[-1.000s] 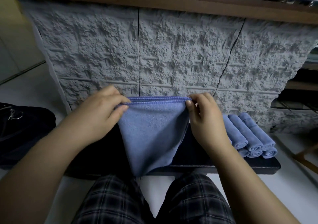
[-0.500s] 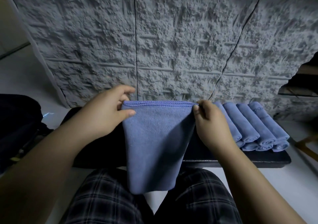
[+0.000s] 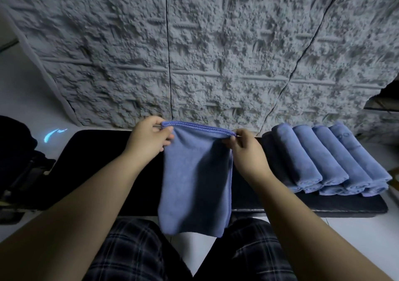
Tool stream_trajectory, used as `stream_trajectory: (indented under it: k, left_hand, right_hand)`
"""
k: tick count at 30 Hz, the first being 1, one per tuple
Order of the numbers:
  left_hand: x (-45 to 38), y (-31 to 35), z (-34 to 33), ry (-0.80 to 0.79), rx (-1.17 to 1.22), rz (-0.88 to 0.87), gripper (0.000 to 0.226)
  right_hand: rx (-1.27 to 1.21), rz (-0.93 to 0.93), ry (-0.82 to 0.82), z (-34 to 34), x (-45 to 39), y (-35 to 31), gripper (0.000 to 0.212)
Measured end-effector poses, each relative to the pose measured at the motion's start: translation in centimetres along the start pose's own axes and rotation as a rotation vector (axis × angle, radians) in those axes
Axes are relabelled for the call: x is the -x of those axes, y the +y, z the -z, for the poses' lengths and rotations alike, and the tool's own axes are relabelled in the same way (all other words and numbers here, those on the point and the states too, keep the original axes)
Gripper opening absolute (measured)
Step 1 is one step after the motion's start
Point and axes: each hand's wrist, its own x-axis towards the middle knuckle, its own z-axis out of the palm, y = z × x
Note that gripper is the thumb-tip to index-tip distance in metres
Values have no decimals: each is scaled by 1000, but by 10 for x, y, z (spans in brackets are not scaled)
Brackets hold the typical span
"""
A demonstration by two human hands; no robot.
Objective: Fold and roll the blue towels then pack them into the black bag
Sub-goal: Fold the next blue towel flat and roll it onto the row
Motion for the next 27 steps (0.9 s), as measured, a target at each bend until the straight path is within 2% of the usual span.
stream_trajectory:
  k: [4,6,7,10,12,17,21,23,27]
  left_hand:
    - [-15,-20,-4,54,61,-90,22]
    - [-17,-33,-9,-27,81,-75,20]
    - [-17,-40,-11,-106,77,-51,28]
    - [-7,-67,-16,-314,-91,-57,79]
    - [3,-82,-19,-380,-290,-103,83]
    - [39,-103,-31,-403,-555,-250,64]
    - [63,-108,-34,-416,-733,-389,62]
    - [81,-116,-33,-441,-801,-456,67]
    - [107,-136,-31,-498,-1082,-573,101]
  right_hand:
    - [-15,36,-67,-14,-7,5,31]
    - [-41,40,-125,-19,-8,6,44]
    - [-51,45,-163,-23,-7,8,52]
    - [20,33,-255,-29,-4,18,74]
    - [87,17,-312,-33,2,27,78]
    - [231,148,-428,-44,30,54,64]
    - [300,369,-319,-53,57,70,43]
    - [332,479,-230,-54,71,77,36]
    - [367,532,-198,-55,95,88,30]
